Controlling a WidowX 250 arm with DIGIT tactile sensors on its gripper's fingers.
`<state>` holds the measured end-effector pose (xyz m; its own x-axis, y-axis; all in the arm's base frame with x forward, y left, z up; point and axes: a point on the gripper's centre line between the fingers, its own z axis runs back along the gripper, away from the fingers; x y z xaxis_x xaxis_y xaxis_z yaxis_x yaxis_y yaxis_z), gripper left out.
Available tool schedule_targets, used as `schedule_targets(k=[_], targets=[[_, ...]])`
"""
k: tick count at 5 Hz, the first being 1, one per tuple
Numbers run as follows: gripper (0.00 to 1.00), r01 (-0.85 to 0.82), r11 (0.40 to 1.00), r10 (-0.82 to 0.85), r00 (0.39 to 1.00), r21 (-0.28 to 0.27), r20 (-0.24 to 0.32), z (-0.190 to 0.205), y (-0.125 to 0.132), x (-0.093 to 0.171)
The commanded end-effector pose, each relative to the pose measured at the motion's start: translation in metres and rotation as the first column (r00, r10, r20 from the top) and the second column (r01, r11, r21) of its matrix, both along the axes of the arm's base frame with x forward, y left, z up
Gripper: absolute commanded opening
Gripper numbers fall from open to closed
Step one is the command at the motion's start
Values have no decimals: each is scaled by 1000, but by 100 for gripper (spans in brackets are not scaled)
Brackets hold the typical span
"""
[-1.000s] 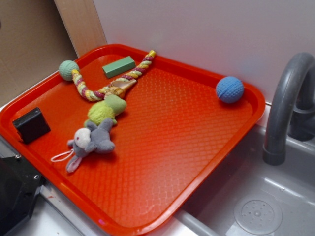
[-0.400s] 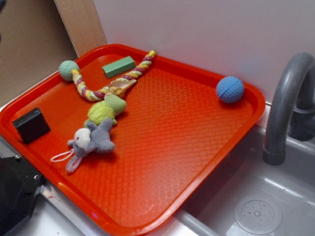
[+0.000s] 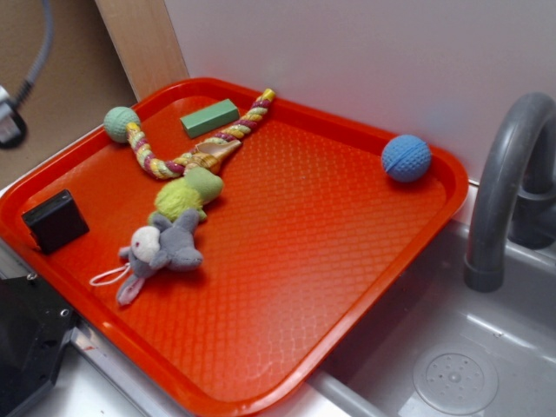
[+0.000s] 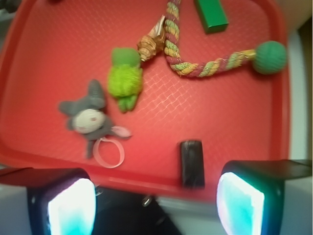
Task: Grab the black box.
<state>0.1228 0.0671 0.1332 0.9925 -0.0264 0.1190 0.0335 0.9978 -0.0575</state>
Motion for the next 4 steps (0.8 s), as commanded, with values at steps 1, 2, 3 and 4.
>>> schedule_targets(k=[1,2,3,4], targets=[[100,-40,999,42,996,29,-78,-51,16,-9],[100,-27,995,28,1000,96,-7,-60,23,-9],[100,-60,984,58,998,167,17,-56,23,-7],[100,-60,984,58,998,167,17,-56,23,-7]])
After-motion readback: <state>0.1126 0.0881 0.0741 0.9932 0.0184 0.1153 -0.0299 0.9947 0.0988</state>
